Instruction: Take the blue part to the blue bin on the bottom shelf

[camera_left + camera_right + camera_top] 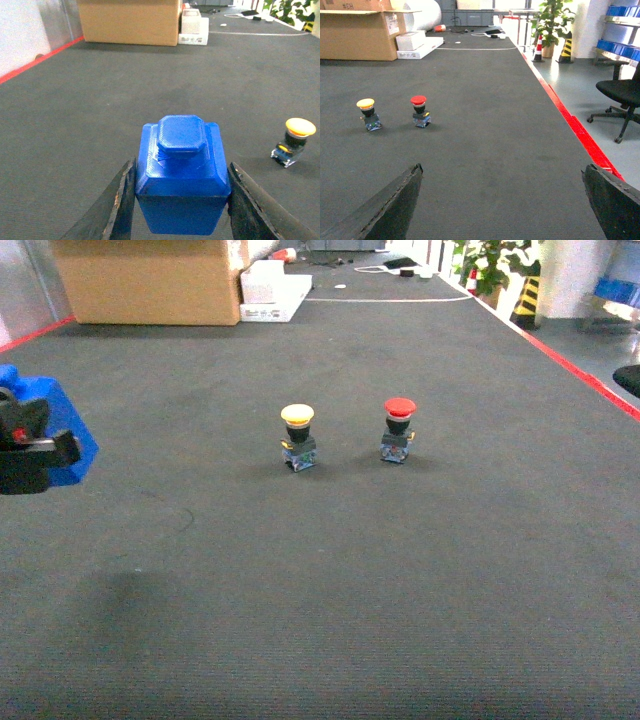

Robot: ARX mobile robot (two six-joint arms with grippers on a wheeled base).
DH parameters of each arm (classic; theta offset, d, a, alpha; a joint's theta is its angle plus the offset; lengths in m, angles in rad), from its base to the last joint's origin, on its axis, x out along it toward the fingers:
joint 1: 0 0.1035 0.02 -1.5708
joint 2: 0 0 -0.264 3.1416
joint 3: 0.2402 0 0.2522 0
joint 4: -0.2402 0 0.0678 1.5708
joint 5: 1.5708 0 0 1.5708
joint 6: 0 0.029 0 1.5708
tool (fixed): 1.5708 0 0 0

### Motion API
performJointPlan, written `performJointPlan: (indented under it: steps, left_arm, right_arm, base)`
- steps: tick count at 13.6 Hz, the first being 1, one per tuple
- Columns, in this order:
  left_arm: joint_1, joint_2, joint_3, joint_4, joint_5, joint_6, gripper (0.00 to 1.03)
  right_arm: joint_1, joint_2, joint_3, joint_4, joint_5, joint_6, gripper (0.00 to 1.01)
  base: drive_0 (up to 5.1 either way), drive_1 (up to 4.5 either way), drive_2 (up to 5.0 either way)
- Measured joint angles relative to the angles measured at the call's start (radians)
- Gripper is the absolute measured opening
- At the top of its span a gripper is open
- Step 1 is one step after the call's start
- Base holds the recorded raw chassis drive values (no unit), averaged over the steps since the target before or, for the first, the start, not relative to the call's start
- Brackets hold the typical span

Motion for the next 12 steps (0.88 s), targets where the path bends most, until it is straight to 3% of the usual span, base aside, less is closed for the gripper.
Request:
performJointPlan:
  steps: [3,5,6,7,8,9,12]
  left_arm:
    - [-0.107,-0.472,-0.193,-0.278,-0.108,0.018,0.43]
    - [-0.265,-0.892,-0.261,-0.596,-0.264,0.034,0.43]
    - [-0.373,-1.114,-0.261,-0.763,-0.381,0.047,0.43]
    - [-0.460,-1.268,-0.261,-0.858,-0.470,0.054,0.43]
    - [-0.468,-1.337,-0.256,-0.861,-0.495,0.053,0.43]
    - [-0.443,-1.336,-0.253,-0.880,-0.508,0.047,0.43]
    - [-0.391,-1.357,-0.253,-0.906,-0.467,0.043,0.43]
  right_arm:
    - [0.000,0.000,0.000,0.000,0.000,0.000,0.98]
    - [0.000,0.000,0.000,0.000,0.000,0.000,0.98]
    - [0.000,0.000,0.000,0.000,0.000,0.000,0.98]
    - [0.000,0.000,0.000,0.000,0.000,0.000,0.98]
    - [0.000,0.000,0.000,0.001,0.000,0.000,0.98]
    - [0.000,0.000,0.000,0.000,0.000,0.000,0.98]
    - [0.000,0.000,0.000,0.000,0.000,0.000,0.98]
  base:
    - [0.0,0.00,0.0]
    - [0.0,0.00,0.0]
    - [0.0,0.00,0.0]
    - [0.0,0.00,0.0]
    - [0.0,0.00,0.0]
    - [0.0,0.00,0.0]
    - [0.0,0.00,0.0]
